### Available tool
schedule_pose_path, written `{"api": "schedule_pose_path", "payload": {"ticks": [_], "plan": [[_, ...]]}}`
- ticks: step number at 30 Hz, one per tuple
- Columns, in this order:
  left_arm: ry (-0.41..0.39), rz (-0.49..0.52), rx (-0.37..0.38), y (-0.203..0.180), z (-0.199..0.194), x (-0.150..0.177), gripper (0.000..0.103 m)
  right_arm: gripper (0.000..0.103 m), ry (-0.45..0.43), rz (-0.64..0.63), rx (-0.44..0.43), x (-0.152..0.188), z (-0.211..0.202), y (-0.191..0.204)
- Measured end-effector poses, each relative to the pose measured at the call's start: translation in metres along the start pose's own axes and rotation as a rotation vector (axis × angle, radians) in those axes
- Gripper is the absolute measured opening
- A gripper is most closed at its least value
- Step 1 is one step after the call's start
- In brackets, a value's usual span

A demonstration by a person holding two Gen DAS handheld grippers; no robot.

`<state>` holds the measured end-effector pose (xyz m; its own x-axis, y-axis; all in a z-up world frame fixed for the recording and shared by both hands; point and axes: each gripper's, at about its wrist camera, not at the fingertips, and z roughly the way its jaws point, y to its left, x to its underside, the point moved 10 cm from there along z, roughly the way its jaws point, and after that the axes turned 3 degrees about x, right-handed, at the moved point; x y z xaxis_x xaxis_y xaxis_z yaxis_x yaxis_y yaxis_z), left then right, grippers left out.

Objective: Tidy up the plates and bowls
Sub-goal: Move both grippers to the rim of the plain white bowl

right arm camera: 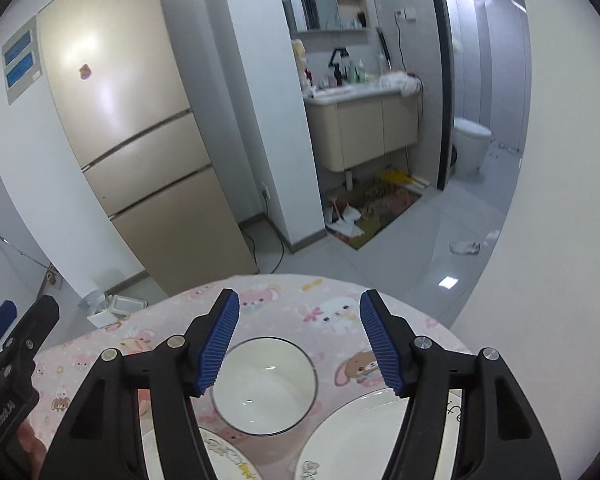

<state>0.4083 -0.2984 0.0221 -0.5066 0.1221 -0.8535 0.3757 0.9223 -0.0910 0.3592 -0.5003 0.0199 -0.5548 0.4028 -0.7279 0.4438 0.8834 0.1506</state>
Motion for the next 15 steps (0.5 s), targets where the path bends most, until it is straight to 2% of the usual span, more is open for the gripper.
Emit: {"api": "schedule_pose_path", "payload": {"ticks": [2, 4, 5, 8, 11, 15], "plan": [[0.031, 0.018, 0.022, -0.009, 0.017, 0.015, 0.098, 0.065, 0.075, 0.048, -0.053, 0.008, 0.021, -0.009], [0.084, 0.030, 0.018, -0.012, 0.036, 0.025, 0.093, 0.065, 0.121, 0.074, -0.067, 0.014, 0.036, -0.016], [0.102, 0.004, 0.027, -0.011, 0.043, 0.030, 0.093, 0.065, 0.141, 0.055, -0.062, 0.017, 0.043, -0.018], [0.177, -0.007, 0.126, -0.023, 0.059, 0.044, 0.088, 0.065, 0.167, -0.059, -0.037, 0.026, 0.056, -0.016], [0.212, -0.025, 0.137, -0.025, 0.072, 0.053, 0.082, 0.065, 0.221, -0.018, -0.063, 0.037, 0.069, -0.018], [0.275, -0.045, 0.210, -0.035, 0.086, 0.066, 0.074, 0.065, 0.281, -0.038, -0.049, 0.053, 0.085, -0.013]]}}
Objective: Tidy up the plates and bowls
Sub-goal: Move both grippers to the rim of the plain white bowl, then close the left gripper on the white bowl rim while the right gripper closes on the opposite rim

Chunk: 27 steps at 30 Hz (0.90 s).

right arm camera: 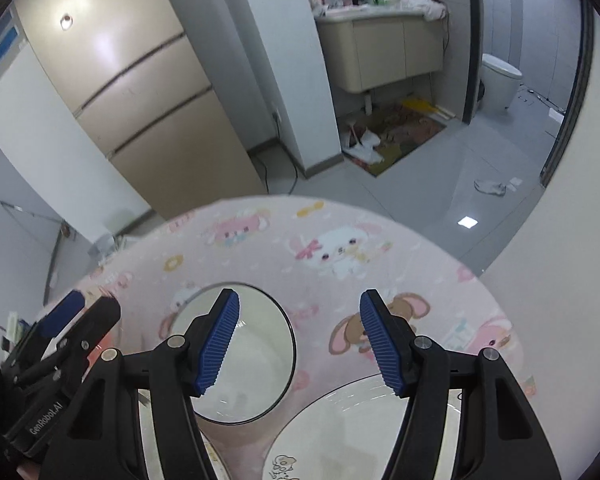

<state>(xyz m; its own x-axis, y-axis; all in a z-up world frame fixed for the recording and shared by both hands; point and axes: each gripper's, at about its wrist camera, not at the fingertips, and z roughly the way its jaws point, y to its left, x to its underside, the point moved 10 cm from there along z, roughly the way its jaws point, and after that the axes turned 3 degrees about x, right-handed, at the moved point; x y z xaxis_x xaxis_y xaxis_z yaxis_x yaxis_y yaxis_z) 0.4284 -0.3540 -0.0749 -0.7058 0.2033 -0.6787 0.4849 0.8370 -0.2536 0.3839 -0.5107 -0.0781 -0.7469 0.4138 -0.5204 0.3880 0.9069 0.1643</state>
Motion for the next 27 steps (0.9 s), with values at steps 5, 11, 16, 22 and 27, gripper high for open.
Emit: {"api": "schedule_pose_path", "payload": {"ticks": [5, 11, 16, 22, 27], "plan": [[0.048, -0.007, 0.020, -0.008, 0.008, 0.010, 0.066, 0.065, 0.047, 0.026, 0.011, 0.003, 0.024, -0.001], [0.146, 0.015, 0.003, -0.010, 0.029, 0.029, 0.045, 0.052, 0.143, 0.027, -0.058, 0.019, 0.050, 0.010], [0.176, 0.000, 0.019, -0.008, 0.039, 0.037, 0.039, 0.042, 0.176, 0.006, -0.057, 0.025, 0.058, 0.015], [0.239, -0.042, 0.023, -0.003, 0.052, 0.049, 0.026, 0.034, 0.194, 0.019, -0.027, 0.029, 0.065, 0.010], [0.270, -0.054, 0.029, -0.002, 0.060, 0.059, 0.025, 0.030, 0.219, 0.016, -0.034, 0.034, 0.074, 0.007]]}}
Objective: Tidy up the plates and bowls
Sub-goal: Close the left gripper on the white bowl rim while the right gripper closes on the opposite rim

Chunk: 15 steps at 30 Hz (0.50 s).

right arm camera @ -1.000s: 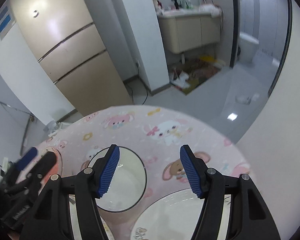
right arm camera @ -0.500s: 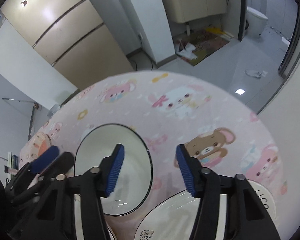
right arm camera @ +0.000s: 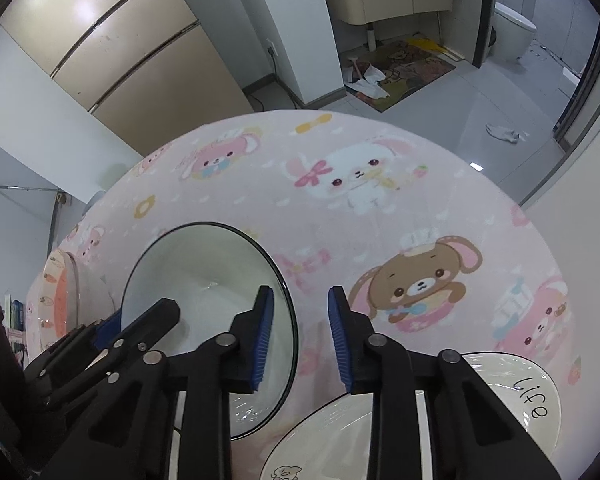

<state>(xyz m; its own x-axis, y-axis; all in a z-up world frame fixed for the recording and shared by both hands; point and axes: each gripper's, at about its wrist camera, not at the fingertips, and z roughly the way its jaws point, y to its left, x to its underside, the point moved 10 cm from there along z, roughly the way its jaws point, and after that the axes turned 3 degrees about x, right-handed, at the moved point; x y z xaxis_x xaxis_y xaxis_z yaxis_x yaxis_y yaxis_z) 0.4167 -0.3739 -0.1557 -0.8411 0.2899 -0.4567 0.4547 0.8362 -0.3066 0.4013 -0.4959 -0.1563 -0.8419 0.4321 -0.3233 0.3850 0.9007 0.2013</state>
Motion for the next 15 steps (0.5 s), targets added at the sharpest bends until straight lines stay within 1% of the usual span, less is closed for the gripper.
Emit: {"api": "schedule_pose_path", "payload": {"ticks": [1, 2, 3, 4, 6, 11, 13, 15], "plan": [[0.008, -0.008, 0.004, 0.000, 0.001, 0.001, 0.023, 0.029, 0.009, -0.001, -0.010, 0.001, 0.003, 0.001], [0.019, -0.019, 0.017, 0.001, 0.003, 0.002, 0.022, 0.024, 0.018, 0.000, -0.018, 0.002, 0.005, 0.001], [0.029, -0.035, 0.045, 0.000, 0.004, 0.004, 0.018, 0.016, 0.030, 0.003, -0.029, 0.003, 0.007, 0.002], [0.037, -0.054, 0.064, -0.001, 0.006, 0.005, 0.017, 0.015, 0.041, 0.010, -0.047, 0.005, 0.009, 0.003], [0.055, -0.077, 0.065, 0.002, 0.007, 0.008, 0.013, 0.015, 0.053, 0.020, -0.067, 0.007, 0.013, 0.004], [0.058, -0.121, 0.115, 0.004, 0.006, 0.010, 0.013, 0.015, 0.065, 0.021, -0.091, 0.009, 0.018, 0.007], [0.055, -0.130, 0.129, 0.004, 0.005, 0.010, 0.013, 0.015, 0.071, 0.033, -0.114, 0.010, 0.019, 0.006], [0.061, -0.138, 0.127, 0.005, 0.003, 0.011, 0.013, 0.015, 0.071, 0.052, -0.138, 0.010, 0.019, 0.005]]}}
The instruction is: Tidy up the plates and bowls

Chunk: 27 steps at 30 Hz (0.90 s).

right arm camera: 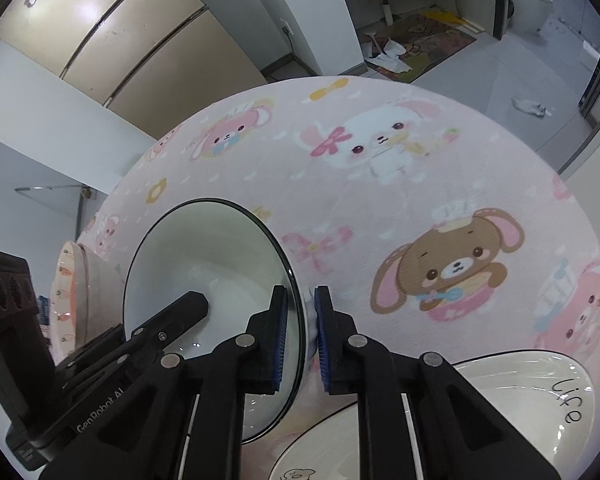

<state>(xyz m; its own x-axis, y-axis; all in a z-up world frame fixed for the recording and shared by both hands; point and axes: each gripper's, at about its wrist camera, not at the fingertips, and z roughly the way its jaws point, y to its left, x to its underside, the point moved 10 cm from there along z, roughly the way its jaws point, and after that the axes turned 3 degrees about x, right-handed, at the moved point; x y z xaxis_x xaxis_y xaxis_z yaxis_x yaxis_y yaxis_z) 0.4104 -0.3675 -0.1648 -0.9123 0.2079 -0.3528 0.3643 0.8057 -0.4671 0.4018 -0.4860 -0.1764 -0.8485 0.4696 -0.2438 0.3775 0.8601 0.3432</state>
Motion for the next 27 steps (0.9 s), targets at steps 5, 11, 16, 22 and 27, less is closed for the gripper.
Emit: {"api": "schedule_pose_path", "payload": {"ticks": [5, 11, 16, 22, 27], "plan": [[-0.051, 0.042, -0.051, -0.007, -0.020, -0.005, 0.013, 0.015, -0.009, 0.031, -0.050, -0.001, -0.005, 0.003], [-0.140, 0.033, -0.054, -0.010, -0.064, -0.017, 0.013, 0.015, -0.069, 0.002, -0.101, -0.004, -0.033, 0.028], [-0.176, 0.020, -0.055, -0.005, -0.094, -0.023, 0.012, 0.015, -0.121, -0.027, -0.132, -0.008, -0.056, 0.056], [-0.247, -0.005, -0.125, 0.015, -0.150, -0.021, 0.012, 0.015, -0.173, -0.097, -0.105, -0.004, -0.084, 0.111], [-0.355, -0.059, -0.155, 0.047, -0.209, -0.024, 0.013, 0.015, -0.225, -0.235, -0.084, 0.005, -0.109, 0.180]]}}
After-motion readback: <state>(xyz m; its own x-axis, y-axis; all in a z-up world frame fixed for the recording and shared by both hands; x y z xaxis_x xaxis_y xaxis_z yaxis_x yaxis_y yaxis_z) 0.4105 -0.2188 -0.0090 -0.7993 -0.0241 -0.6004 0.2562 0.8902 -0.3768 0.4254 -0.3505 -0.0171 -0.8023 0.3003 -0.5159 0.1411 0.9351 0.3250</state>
